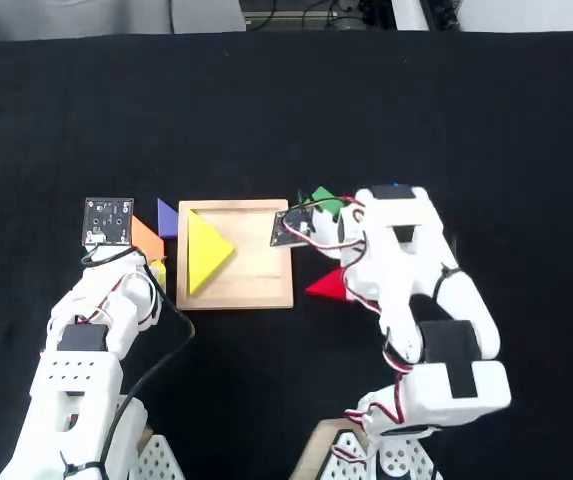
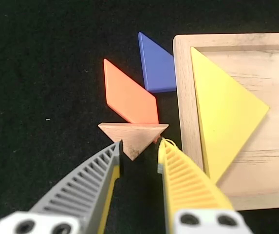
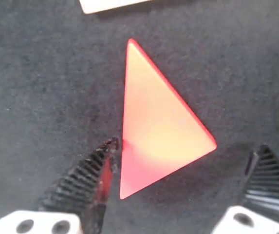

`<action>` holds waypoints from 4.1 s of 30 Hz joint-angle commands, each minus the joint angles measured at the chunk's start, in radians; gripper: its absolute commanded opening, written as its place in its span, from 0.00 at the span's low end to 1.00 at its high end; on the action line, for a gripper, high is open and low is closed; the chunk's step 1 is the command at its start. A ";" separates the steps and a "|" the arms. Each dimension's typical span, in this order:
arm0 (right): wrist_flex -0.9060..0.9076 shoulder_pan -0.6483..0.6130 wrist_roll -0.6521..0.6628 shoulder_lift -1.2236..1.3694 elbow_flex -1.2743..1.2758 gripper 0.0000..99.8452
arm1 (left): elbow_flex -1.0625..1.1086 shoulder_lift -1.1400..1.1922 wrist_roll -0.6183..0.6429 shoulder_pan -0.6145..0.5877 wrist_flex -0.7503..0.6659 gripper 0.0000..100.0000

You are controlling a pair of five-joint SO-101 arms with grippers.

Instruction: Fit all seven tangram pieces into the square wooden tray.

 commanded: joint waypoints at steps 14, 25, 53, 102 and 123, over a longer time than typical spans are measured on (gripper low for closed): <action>-0.120 0.003 -0.101 0.004 0.028 0.40 | -0.005 -0.002 -0.011 0.016 -0.023 0.14; -0.109 -0.009 -0.055 0.027 0.010 0.40 | -0.005 -0.002 -0.011 0.016 -0.023 0.14; -0.094 -0.046 -0.032 0.035 -0.010 0.40 | -0.005 -0.002 -0.011 0.016 -0.023 0.14; -0.091 -0.051 -0.038 0.024 -0.018 0.13 | -0.007 -0.002 -0.011 0.016 -0.023 0.14; 0.199 -0.158 -0.146 -0.196 -0.228 0.12 | -0.005 -0.002 -0.011 0.016 -0.023 0.14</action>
